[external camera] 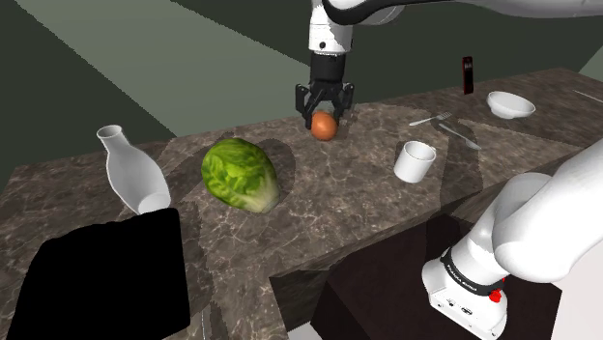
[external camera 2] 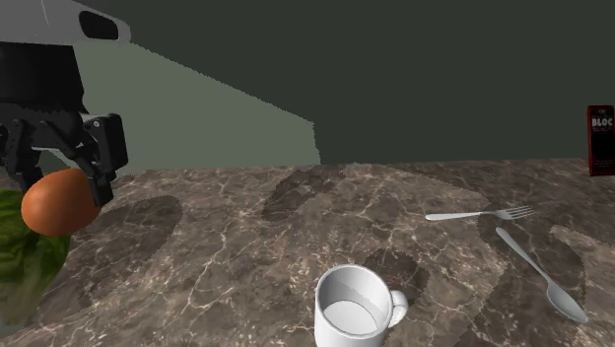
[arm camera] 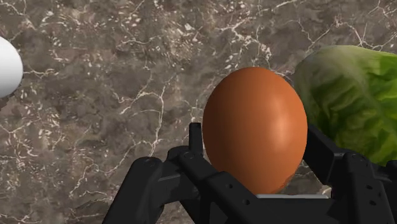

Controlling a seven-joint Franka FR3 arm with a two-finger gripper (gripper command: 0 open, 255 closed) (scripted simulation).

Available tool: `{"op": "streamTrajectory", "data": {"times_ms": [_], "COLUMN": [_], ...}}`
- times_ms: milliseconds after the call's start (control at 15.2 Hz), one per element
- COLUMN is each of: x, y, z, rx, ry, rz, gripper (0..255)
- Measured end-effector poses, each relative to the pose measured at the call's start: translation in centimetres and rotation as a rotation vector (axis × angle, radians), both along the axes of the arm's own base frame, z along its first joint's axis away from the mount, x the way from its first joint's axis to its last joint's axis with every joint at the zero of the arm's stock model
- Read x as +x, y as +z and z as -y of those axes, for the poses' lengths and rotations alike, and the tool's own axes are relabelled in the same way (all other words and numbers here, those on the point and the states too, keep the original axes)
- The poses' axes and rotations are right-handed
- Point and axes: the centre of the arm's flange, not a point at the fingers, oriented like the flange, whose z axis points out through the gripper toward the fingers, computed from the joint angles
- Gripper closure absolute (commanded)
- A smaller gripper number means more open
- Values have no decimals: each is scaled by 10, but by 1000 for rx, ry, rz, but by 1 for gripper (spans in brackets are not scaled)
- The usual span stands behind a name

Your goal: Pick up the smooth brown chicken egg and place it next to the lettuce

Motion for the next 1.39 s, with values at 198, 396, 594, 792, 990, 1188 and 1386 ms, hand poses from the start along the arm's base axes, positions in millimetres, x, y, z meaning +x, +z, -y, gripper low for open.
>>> {"op": "streamTrajectory", "data": {"times_ms": [198,396,594,792,990,1188,1386], "x": [0,0,1,0,-1,-1,0], "y": [-16,-32,-47,-63,-80,-95,-111], "z": [0,-1,-1,-1,0,0,0], "rx": [0,0,0,0,0,0,0], "ry": [0,0,0,0,0,0,0], "rz": [0,0,0,0,0,0,0], "gripper": [255,255,255,255,255,255,255]}}
